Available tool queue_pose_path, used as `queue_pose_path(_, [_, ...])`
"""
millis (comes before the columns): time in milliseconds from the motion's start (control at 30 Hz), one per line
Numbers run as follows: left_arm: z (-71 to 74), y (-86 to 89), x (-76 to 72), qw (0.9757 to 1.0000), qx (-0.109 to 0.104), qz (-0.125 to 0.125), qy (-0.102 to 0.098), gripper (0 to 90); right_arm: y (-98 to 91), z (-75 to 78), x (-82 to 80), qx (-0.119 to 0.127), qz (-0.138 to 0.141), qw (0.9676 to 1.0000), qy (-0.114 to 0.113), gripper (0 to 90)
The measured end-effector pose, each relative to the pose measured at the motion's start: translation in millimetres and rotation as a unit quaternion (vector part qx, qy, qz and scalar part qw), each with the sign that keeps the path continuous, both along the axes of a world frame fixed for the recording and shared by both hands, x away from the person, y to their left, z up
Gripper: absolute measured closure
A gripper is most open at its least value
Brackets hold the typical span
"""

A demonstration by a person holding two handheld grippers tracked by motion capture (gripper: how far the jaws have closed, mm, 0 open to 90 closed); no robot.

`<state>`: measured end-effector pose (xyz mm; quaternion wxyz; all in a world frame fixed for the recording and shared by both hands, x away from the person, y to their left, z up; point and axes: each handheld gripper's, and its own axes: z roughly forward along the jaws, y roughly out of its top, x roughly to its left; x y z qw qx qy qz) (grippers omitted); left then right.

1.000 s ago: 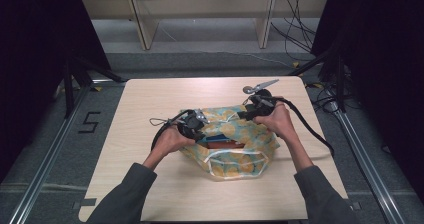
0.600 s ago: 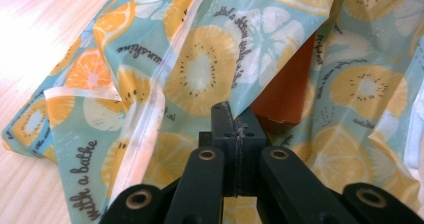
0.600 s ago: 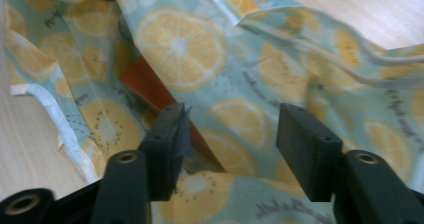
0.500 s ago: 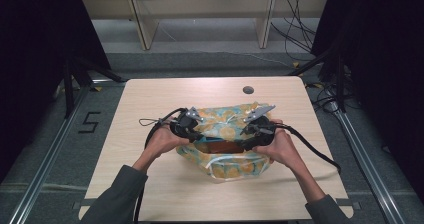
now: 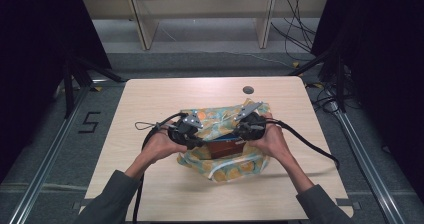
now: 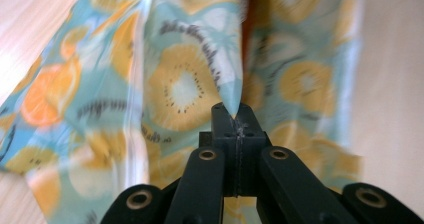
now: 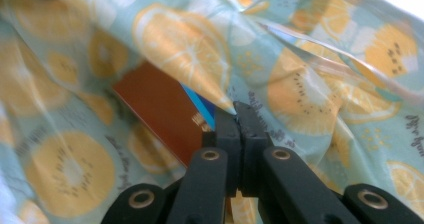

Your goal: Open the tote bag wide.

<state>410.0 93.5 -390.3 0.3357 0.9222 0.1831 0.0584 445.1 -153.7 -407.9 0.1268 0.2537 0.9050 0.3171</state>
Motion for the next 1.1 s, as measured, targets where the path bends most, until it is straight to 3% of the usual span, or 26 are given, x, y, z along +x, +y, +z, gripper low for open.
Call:
queue_pose_path(33, [5.6,0.1,-5.1,0.9999,-0.016,-0.003,-0.003,89.7,-1.6,4.5,0.5,0.013,0.008,0.9999,-0.007,90.0])
queue_pose_path(100, [18.0,1.9,-12.1,0.9995,-0.014,-0.015,-0.023,89.7,-5.0,19.4,-1.9,0.034,0.009,0.9994,-0.004,90.0])
queue_pose_path(133, [22.7,3.2,-13.8,0.9994,-0.023,-0.014,-0.024,89.7,-5.9,26.8,-3.9,0.044,0.004,0.999,0.002,90.0])
queue_pose_path(200, [30.1,6.3,-13.8,0.9987,-0.044,-0.013,-0.02,89.7,-8.4,39.1,-4.0,0.055,0.022,0.9982,-0.012,90.0])
queue_pose_path(267, [34.5,8.5,-8.6,0.9979,-0.062,-0.012,-0.011,89.7,-9.4,49.2,-3.3,0.064,0.016,0.9976,-0.02,90.0])
queue_pose_path(333, [34.4,8.3,1.7,0.9975,-0.071,0.004,-0.008,89.7,-8.6,55.6,4.4,0.066,0.006,0.9975,-0.025,90.0])
queue_pose_path(400, [30.0,7.2,14.8,0.9959,-0.084,0.031,0.001,89.6,-4.8,58.0,17.7,0.055,-0.01,0.9983,-0.015,90.0])
queue_pose_path(467, [26.9,7.3,21.8,0.9959,-0.082,0.038,0.007,89.6,0.0,53.2,35.7,0.046,-0.014,0.9988,-0.007,90.0])
queue_pose_path(500, [21.0,7.2,32.2,0.995,-0.072,0.069,0.002,89.6,4.1,49.4,43.2,0.046,-0.027,0.9986,0.001,90.0])
queue_pose_path(533, [18.5,8.1,38.0,0.996,-0.055,0.07,-0.002,89.5,6.8,45.2,52.5,0.037,-0.024,0.999,-0.005,90.0])
queue_pose_path(567, [17.0,10.6,44.7,0.9973,-0.032,0.066,-0.008,89.3,10.1,41.5,57.9,0.033,-0.039,0.9986,0.015,90.0])
queue_pose_path(600, [14.0,11.7,50.6,0.9968,-0.028,0.074,-0.008,89.3,13.7,35.6,65.3,0.031,-0.046,0.9984,0.013,90.0])
queue_pose_path(667, [4.7,14.8,63.6,0.9939,-0.031,0.106,-0.003,89.3,19.0,25.2,76.9,0.024,-0.057,0.9978,0.023,90.0])
queue_pose_path(733, [-5.6,22.5,78.7,0.9909,-0.022,0.132,0.014,89.4,23.9,12.9,82.6,0.017,-0.07,0.9967,0.036,81.5])
queue_pose_path(767, [-12.3,25.6,85.3,0.9877,-0.028,0.153,0.021,89.5,25.6,8.2,82.7,0.011,-0.072,0.9965,0.04,75.0])
queue_pose_path(800, [-16.8,31.3,92.3,0.9877,-0.011,0.153,0.03,89.5,26.1,8.0,80.1,-0.004,-0.075,0.9961,0.047,69.7])
queue_pose_path(833, [-23.2,33.7,97.2,0.9844,-0.019,0.17,0.041,89.5,26.8,7.9,76.7,-0.007,-0.076,0.9965,0.035,66.5])
queue_pose_path(867, [-27.2,37.8,102.4,0.984,-0.008,0.172,0.045,89.5,27.0,10.1,70.8,-0.006,-0.077,0.9963,0.038,64.4])
queue_pose_path(900, [-32.1,38.4,105.3,0.9811,-0.018,0.185,0.055,89.5,28.2,13.9,61.7,-0.004,-0.093,0.9944,0.05,63.0])
queue_pose_path(933, [-34.2,40.5,108.2,0.9815,-0.01,0.182,0.059,89.6,26.8,16.0,56.5,0.001,-0.079,0.9963,0.033,62.8])
queue_pose_path(967, [-36.1,40.7,110.1,0.9813,-0.011,0.182,0.063,89.6,25.7,18.2,49.7,0.016,-0.051,0.9981,0.03,62.6])
queue_pose_path(1100, [-37.3,36.3,112.7,0.9814,-0.005,0.179,0.071,89.6,27.4,23.2,21.4,0.051,0.013,0.9961,0.071,62.0])
